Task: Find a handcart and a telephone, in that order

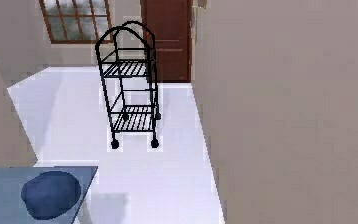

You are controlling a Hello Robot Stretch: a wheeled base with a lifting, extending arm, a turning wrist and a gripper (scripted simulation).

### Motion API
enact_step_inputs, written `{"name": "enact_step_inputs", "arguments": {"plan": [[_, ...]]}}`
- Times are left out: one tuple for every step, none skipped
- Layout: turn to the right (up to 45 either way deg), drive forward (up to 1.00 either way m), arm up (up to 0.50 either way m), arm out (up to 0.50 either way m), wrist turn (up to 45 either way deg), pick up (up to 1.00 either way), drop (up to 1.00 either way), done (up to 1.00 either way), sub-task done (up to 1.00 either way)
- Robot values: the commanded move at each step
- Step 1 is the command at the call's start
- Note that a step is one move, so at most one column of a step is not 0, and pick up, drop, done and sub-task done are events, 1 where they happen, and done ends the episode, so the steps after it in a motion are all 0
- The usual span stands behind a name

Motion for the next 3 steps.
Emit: {"name": "enact_step_inputs", "arguments": {"plan": [[0.0, 1.0, 0.0, 0.0, 0.0, 0.0, 0.0, 0.0, 0.0], [6.0, 0.0, 0.0, 0.0, 0.0, 0.0, 0.0, 0.0, 0.0], [0.0, 0.2, 0.0, 0.0, 0.0, 0.0, 0.0, 0.0, 0.0]]}}
